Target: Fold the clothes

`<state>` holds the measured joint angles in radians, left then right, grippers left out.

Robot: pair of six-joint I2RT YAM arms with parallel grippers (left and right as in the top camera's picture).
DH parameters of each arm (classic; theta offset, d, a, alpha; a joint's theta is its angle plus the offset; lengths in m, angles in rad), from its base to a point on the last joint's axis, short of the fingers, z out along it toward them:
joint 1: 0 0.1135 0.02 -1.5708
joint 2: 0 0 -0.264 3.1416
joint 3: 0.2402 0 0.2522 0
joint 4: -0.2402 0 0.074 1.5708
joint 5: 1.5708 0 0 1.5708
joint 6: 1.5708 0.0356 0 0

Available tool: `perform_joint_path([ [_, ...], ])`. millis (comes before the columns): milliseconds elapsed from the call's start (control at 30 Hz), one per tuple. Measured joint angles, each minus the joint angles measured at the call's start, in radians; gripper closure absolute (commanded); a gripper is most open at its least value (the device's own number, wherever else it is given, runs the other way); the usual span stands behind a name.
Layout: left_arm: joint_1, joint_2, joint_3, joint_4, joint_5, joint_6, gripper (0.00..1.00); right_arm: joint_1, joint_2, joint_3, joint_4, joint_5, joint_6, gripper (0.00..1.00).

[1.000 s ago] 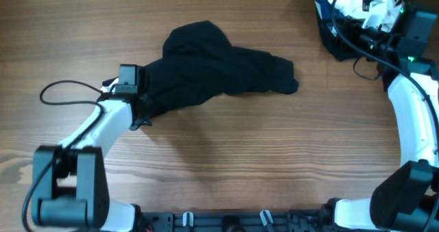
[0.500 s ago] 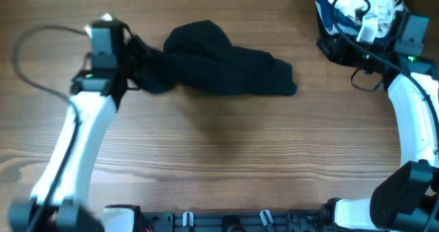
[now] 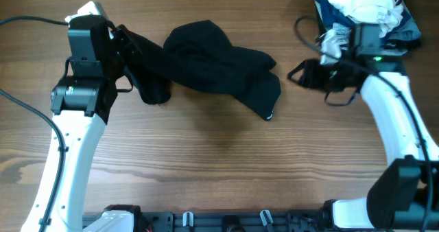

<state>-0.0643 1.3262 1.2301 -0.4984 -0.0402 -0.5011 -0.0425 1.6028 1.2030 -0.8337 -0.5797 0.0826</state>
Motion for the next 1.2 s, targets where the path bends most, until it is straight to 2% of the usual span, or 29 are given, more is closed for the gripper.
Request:
perform_joint_path([
  [133, 0.0, 0.0, 0.0, 0.0, 0.0, 0.003, 0.96, 0.077, 0.029, -0.139, 0.012, 0.036, 0.015, 0.55],
  [333, 0.0, 0.0, 0.0, -0.02, -0.004, 0.003, 0.96, 0.197, 0.051, -0.307, 0.26, 0.062, 0.029, 0.51],
  [367, 0.0, 0.0, 0.0, -0.028, -0.004, 0.003, 0.96, 0.227, 0.085, -0.307, 0.305, 0.068, 0.032, 0.54],
  [433, 0.0, 0.0, 0.0, -0.042, -0.007, 0.003, 0.96, 0.257, 0.129, -0.307, 0.339, 0.094, 0.052, 0.86],
  [467, 0.0, 0.0, 0.0, -0.047, -0.007, 0.003, 0.96, 0.268, 0.158, -0.307, 0.358, 0.113, 0.067, 0.91],
  [500, 0.0, 0.0, 0.0, -0.048, -0.007, 0.003, 0.96, 0.268, 0.16, -0.307, 0.365, 0.147, 0.097, 0.96],
  [633, 0.0, 0.0, 0.0, -0.048, -0.02, 0.003, 0.96, 0.253, 0.161, -0.272, 0.352, 0.232, 0.156, 0.96],
  [733, 0.0, 0.0, 0.0, 0.01, -0.045, 0.007, 0.96, 0.211, 0.159, -0.11, 0.268, 0.269, 0.163, 0.96],
  [933, 0.083, -0.039, 0.126, 0.036, -0.051, 0.027, 0.96, 0.153, 0.144, 0.616, 0.0, 0.328, 0.089, 0.96],
  [1000, 0.135, -0.089, 0.153, 0.064, -0.054, 0.052, 0.96, 0.113, 0.126, 0.784, -0.079, 0.341, 0.047, 0.96],
  [1200, 0.248, -0.149, 0.161, 0.144, -0.03, 0.079, 0.96, 0.023, 0.117, 1.044, -0.266, 0.328, -0.033, 0.95],
])
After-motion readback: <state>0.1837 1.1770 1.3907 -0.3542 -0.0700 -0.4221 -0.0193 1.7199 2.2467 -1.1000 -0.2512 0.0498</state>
